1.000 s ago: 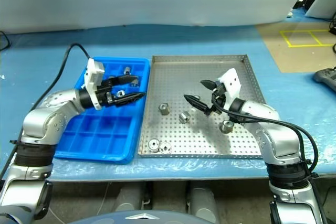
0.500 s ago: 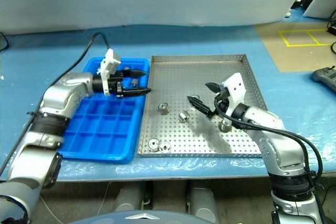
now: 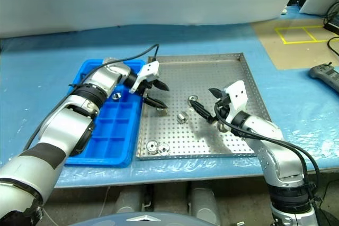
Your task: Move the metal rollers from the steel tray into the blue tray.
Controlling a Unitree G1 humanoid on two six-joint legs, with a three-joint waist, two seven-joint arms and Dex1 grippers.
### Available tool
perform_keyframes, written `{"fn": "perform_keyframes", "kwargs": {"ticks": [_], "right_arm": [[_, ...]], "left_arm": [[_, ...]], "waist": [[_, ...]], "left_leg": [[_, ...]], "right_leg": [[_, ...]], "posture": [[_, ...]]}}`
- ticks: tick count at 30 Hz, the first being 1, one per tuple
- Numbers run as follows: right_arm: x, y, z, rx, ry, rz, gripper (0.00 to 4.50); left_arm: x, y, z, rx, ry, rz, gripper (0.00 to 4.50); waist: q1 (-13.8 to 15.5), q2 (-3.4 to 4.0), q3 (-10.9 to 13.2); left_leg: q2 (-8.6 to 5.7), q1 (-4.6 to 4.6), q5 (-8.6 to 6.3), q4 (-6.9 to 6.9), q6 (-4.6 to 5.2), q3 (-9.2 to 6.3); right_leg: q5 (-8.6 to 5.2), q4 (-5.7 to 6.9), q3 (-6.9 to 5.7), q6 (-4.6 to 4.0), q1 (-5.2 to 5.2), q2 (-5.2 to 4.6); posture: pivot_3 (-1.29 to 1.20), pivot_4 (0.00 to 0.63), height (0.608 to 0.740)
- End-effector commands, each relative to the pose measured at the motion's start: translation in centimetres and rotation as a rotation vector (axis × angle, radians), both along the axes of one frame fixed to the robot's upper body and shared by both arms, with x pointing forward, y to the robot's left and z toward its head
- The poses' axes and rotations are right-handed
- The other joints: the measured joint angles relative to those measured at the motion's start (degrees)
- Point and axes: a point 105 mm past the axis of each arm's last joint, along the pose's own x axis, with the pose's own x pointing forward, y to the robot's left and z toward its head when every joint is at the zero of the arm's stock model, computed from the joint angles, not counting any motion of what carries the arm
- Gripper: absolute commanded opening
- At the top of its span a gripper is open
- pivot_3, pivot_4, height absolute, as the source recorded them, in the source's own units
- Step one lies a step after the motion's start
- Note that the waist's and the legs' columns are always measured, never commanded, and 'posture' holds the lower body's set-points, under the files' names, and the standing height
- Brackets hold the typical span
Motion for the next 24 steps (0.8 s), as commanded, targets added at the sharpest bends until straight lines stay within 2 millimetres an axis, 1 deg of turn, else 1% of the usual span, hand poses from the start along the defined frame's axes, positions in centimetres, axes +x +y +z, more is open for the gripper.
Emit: {"fn": "perform_keyframes", "kwargs": {"ticks": [1, 7, 13, 17, 24], "right_arm": [[-0.4, -0.3, 1.6, -0.002, -0.076, -0.021, 4.50], [-0.6, -0.6, 1.5, -0.009, -0.073, -0.039, 4.50], [-0.7, -0.8, 1.4, -0.009, -0.069, -0.048, 4.50], [-0.6, -0.8, 1.4, -0.007, -0.068, -0.053, 4.50], [-0.6, -1.0, 1.2, -0.009, -0.065, -0.062, 4.50]], "left_arm": [[0.2, -0.6, 1.0, 0.023, -0.057, -0.044, 4.49], [-0.2, -0.4, -0.6, 0.077, -0.054, -0.068, 4.49], [-0.4, 0.7, -1.7, 0.161, -0.070, -0.094, 4.49], [-0.2, 1.1, -2.6, 0.207, -0.102, -0.091, 4.49], [-0.7, 0.4, -3.4, 0.200, -0.102, -0.115, 4.49]], "waist": [[0.00, 0.00, 0.00], [-0.01, 0.00, 0.00], [-0.08, 0.00, 0.00], [-0.10, 0.00, 0.00], [-0.32, 0.00, 0.00]], "left_leg": [[0.00, -0.01, -0.01, 0.01, 0.02, 0.00], [0.00, 0.06, -0.03, 0.02, 0.05, 0.02], [0.01, 0.06, -0.04, 0.02, 0.07, 0.02], [0.01, 0.06, -0.05, 0.02, 0.08, 0.02], [0.03, 0.14, -0.15, 0.02, 0.25, 0.04]], "right_leg": [[-0.01, -0.02, 0.00, -0.02, 0.00, 0.00], [-0.01, -0.01, 0.00, -0.03, 0.06, -0.02], [-0.01, -0.01, 0.01, -0.04, 0.06, -0.02], [-0.01, -0.01, 0.01, -0.04, 0.06, -0.02], [0.00, 0.00, 0.01, -0.05, 0.10, -0.02]], "posture": [[-0.29, 0.150, 0.740], [-0.30, 0.150, 0.740], [-0.30, 0.150, 0.740], [-0.30, 0.150, 0.740], [-0.30, 0.150, 0.740]]}}
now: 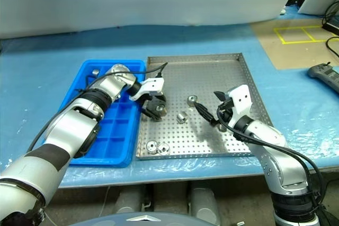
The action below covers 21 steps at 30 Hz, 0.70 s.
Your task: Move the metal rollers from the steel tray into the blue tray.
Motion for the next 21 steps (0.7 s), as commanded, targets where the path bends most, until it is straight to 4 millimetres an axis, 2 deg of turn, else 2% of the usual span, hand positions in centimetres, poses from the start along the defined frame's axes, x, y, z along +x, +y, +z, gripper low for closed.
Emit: {"fn": "perform_keyframes", "kwargs": {"ticks": [1, 4, 8, 12, 16, 20, 21], "right_arm": [[-0.2, -0.3, 1.4, -0.004, -0.066, -0.008, 4.50], [-0.2, -0.3, 1.4, -0.005, -0.065, -0.009, 4.50], [-0.2, -0.3, 1.4, -0.005, -0.066, -0.010, 4.50], [-0.1, -0.3, 1.4, -0.006, -0.067, -0.009, 4.50], [0.1, -0.3, 1.4, -0.007, -0.068, -0.005, 4.50], [0.2, -0.2, 1.5, -0.005, -0.071, 0.003, 4.50], [0.3, -0.1, 1.6, -0.005, -0.072, 0.005, 4.50]], "left_arm": [[-0.1, -0.1, -0.3, 0.002, -0.012, -0.014, 4.49], [-0.2, 0.1, -0.5, 0.009, -0.016, -0.024, 4.49], [0.1, 0.4, -0.6, 0.017, -0.025, 0.003, 3.60], [-0.3, 0.5, -0.4, 0.006, -0.016, -0.029, 3.60], [-0.1, 0.6, -0.3, -0.001, -0.012, -0.004, 2.43], [-0.6, 0.8, 0.1, -0.030, 0.026, -0.031, 2.43], [-0.6, 1.0, 0.3, -0.036, 0.032, -0.033, 2.27]], "waist": [[-0.01, 0.00, 0.00], [0.00, 0.00, 0.00], [-0.03, 0.00, 0.00], [-0.12, 0.00, 0.00], [-0.53, 0.00, 0.00], [-0.95, 0.00, 0.00], [-1.06, 0.00, 0.00]], "left_leg": [[0.00, 0.00, 0.00, 0.00, 0.00, 0.00], [0.00, 0.00, -0.01, 0.00, 0.02, 0.00], [0.00, 0.01, -0.02, 0.00, 0.03, 0.01], [0.00, 0.01, -0.02, 0.00, 0.03, 0.01], [0.01, 0.01, -0.02, -0.01, 0.03, 0.01], [0.01, 0.00, -0.02, -0.01, 0.04, 0.01], [0.01, 0.00, -0.02, -0.01, 0.04, 0.01]], "right_leg": [[0.00, 0.00, 0.00, 0.00, 0.00, 0.00], [0.00, -0.01, 0.00, -0.01, 0.01, 0.00], [0.00, -0.01, 0.00, -0.01, 0.01, 0.00], [0.00, -0.01, 0.00, -0.01, 0.01, 0.00], [0.00, -0.01, 0.00, -0.01, 0.00, 0.00], [0.01, -0.02, 0.00, -0.01, 0.00, 0.00], [0.00, -0.02, 0.00, -0.01, 0.00, 0.00]], "posture": [[-0.30, 0.150, 0.740], [-0.30, 0.150, 0.740], [-0.30, 0.150, 0.740], [-0.29, 0.150, 0.740], [-0.28, 0.150, 0.740], [-0.27, 0.150, 0.740], [-0.27, 0.150, 0.740]]}}
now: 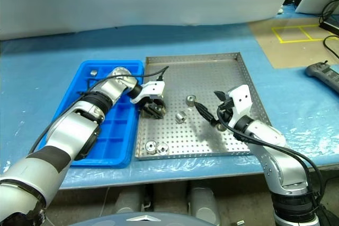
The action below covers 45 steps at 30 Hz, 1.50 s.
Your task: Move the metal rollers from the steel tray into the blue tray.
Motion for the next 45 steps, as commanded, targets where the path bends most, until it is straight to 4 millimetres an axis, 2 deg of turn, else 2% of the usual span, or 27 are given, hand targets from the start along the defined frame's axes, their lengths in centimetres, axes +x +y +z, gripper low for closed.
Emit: {"fn": "perform_keyframes", "kwargs": {"ticks": [1, 3, 9, 16, 19, 24, 27, 29, 32, 37, 43, 45], "right_arm": [[0.2, -0.1, 1.4, -0.007, -0.061, 0.006, 4.50], [0.2, 0.1, 1.5, -0.002, -0.060, 0.021, 4.50], [-1.0, 1.7, 2.3, 0.018, -0.040, 0.168, 4.50], [-1.0, 2.7, 3.7, -0.005, -0.044, 0.281, 4.50], [-0.5, 3.2, 4.1, -0.016, -0.052, 0.319, 4.50], [0.7, 4.6, 4.3, -0.032, -0.059, 0.397, 4.50], [0.8, 6.2, 4.8, -0.023, -0.066, 0.495, 4.50], [0.6, 7.5, 5.0, -0.018, -0.065, 0.576, 4.50], [1.1, 8.9, 4.9, -0.035, -0.062, 0.656, 4.50], [2.0, 11.1, 4.9, -0.069, -0.089, 0.744, 4.50], [2.1, 12.2, 5.0, -0.075, -0.103, 0.813, 4.50], [2.1, 12.4, 4.9, -0.077, -0.103, 0.824, 4.50]], "left_arm": [[-0.1, 0.8, 0.7, -0.035, 0.021, 0.003, 2.11], [0.3, 0.7, 1.1, -0.063, 0.010, 0.036, 1.71], [0.8, 0.6, 4.5, -0.217, -0.009, 0.055, 1.71], [0.6, 2.6, 9.4, -0.380, -0.064, 0.095, 1.71], [-0.2, 3.9, 11.4, -0.454, -0.066, 0.130, 1.71], [-1.4, 6.9, 12.6, -0.473, -0.154, 0.244, 1.71], [-2.2, 10.0, 13.7, -0.489, -0.213, 0.367, 1.71], [-2.8, 12.0, 13.5, -0.488, -0.228, 0.461, 1.71], [-3.4, 14.5, 12.0, -0.485, -0.239, 0.611, 1.71], [-3.2, 18.1, 9.4, -0.532, -0.283, 0.931, 1.71], [-4.5, 20.1, 6.6, -0.566, -0.275, 1.138, 1.71], [-5.3, 20.1, 5.5, -0.568, -0.246, 1.162, 1.71]], "waist": [[-0.19, 0.00, 0.00], [-0.28, 0.00, 0.00], [-0.14, -0.01, 0.01], [-0.16, -0.02, 0.02], [-0.04, -0.01, 0.02], [0.73, -0.01, 0.03], [1.45, -0.04, 0.05], [1.64, -0.04, 0.05], [2.69, -0.03, 0.04], [5.03, -0.11, 0.07], [7.87, -0.18, 0.09], [8.38, -0.18, 0.09]], "left_leg": [[0.00, 0.00, 0.00, 0.00, 0.00, 0.00], [0.00, -0.01, 0.00, -0.01, 0.00, 0.00], [0.00, -0.06, -0.02, -0.01, 0.03, 0.00], [0.02, -0.11, -0.03, -0.05, 0.04, 0.01], [0.04, -0.13, -0.02, -0.08, 0.02, 0.03], [0.05, -0.15, 0.03, -0.22, -0.06, 0.05], [0.06, -0.31, 0.18, -0.25, -0.30, 0.06], [0.09, -0.49, 0.21, -0.27, -0.35, 0.08], [0.10, -0.58, 0.22, -0.33, -0.37, 0.06], [0.11, -0.76, 0.23, -0.26, -0.38, -0.06], [0.17, -1.16, 0.19, 0.32, -0.32, -0.39], [0.18, -1.21, 0.19, 0.50, -0.32, -0.47]], "right_leg": [[0.00, 0.00, 0.00, 0.00, 0.00, 0.00], [0.00, 0.00, 0.00, 0.00, -0.02, 0.00], [0.00, -0.03, 0.00, -0.01, -0.04, 0.00], [-0.01, -0.02, 0.00, -0.03, -0.13, -0.01], [-0.01, -0.01, 0.00, -0.04, -0.17, -0.01], [-0.03, -0.02, -0.01, -0.07, -0.22, -0.01], [-0.03, 0.00, -0.02, -0.08, -0.42, -0.01], [-0.02, 0.07, -0.03, -0.13, -0.69, 0.01], [-0.05, 0.16, -0.10, -0.19, -0.81, 0.01], [-0.06, 0.18, -0.25, -0.22, -0.90, 0.00], [-0.05, 0.33, -0.56, -0.25, -0.92, 0.00], [-0.05, 0.44, -0.60, -0.26, -0.92, -0.01]], "posture": [[-0.27, 0.150, 0.740], [-0.26, 0.150, 0.740], [-0.23, 0.150, 0.740], [-0.16, 0.150, 0.740], [-0.10, 0.150, 0.740], [-0.02, 0.150, 0.740], [0.05, 0.150, 0.740], [0.11, 0.150, 0.740], [0.18, 0.150, 0.740], [0.27, 0.150, 0.740], [0.32, 0.150, 0.740], [0.32, 0.150, 0.740]]}}
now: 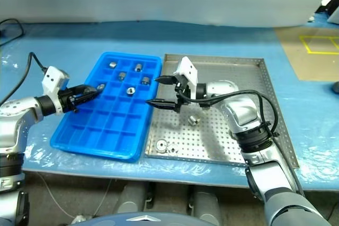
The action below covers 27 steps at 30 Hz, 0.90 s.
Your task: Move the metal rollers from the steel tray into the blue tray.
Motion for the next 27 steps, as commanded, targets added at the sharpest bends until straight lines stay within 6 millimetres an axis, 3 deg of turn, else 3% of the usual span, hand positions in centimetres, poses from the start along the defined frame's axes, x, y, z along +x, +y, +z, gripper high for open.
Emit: {"fn": "perform_keyframes", "kwargs": {"ticks": [1, 7, 11, 14, 21, 24, 27], "right_arm": [[-0.3, 0.5, 1.0, 0.009, -0.050, 0.044, 4.50], [-0.5, 0.3, 0.6, -0.006, -0.041, 0.052, 4.50], [-0.4, 0.1, 0.3, -0.014, -0.038, 0.041, 4.50], [-0.3, 0.1, 0.2, -0.015, -0.037, 0.034, 4.50], [-0.2, -0.4, -0.1, -0.023, -0.032, 0.016, 4.50], [-0.2, -0.7, -0.2, -0.025, -0.031, -0.004, 4.50], [-0.1, -1.1, -0.1, -0.019, -0.028, -0.023, 4.50]], "left_arm": [[-1.2, -0.1, 0.3, -0.026, -0.028, 0.022, 1.71], [-2.9, 0.0, -0.7, -0.042, 0.011, 0.034, 1.71], [-3.0, 0.5, -1.7, -0.004, 0.040, 0.053, 1.71], [-2.9, 0.3, -1.3, -0.033, 0.034, 0.043, 1.71], [-2.3, 0.5, -0.3, -0.011, 0.010, 0.038, 4.03], [-1.6, -0.2, 1.6, -0.011, -0.042, -0.010, 4.03], [-1.0, -2.9, 4.7, -0.028, -0.099, -0.178, 4.03]], "waist": [[0.41, -0.01, 0.00], [1.37, -0.02, 0.02], [1.43, -0.01, 0.02], [1.46, -0.01, 0.02], [1.31, -0.01, 0.02], [1.39, -0.01, 0.02], [1.58, -0.02, 0.02]], "left_leg": [[0.00, 0.00, 0.00, 0.04, 0.00, -0.03], [0.17, 0.09, 0.16, 0.06, 0.04, -0.07], [0.25, 0.29, 0.28, 0.04, -0.08, -0.07], [0.26, 0.35, 0.28, 0.02, -0.16, -0.07], [0.27, 0.33, 0.33, -0.02, -0.12, -0.07], [0.27, 0.33, 0.34, -0.02, -0.14, -0.08], [0.26, 0.31, 0.37, -0.01, -0.18, -0.12]], "right_leg": [[0.00, 0.04, 0.00, 0.00, 0.01, 0.00], [0.06, 0.26, -0.16, -0.12, 0.08, 0.01], [0.12, 0.30, -0.22, -0.22, 0.27, 0.02], [0.13, 0.30, -0.23, -0.23, 0.34, 0.03], [0.13, 0.28, -0.27, -0.23, 0.31, 0.03], [0.13, 0.28, -0.29, -0.23, 0.32, 0.04], [0.13, 0.29, -0.32, -0.23, 0.33, 0.04]], "posture": [[0.32, 0.150, 0.740], [0.32, 0.150, 0.740], [0.32, 0.150, 0.740], [0.32, 0.150, 0.740], [0.31, 0.150, 0.740], [0.29, 0.150, 0.740], [0.29, 0.150, 0.740]]}}
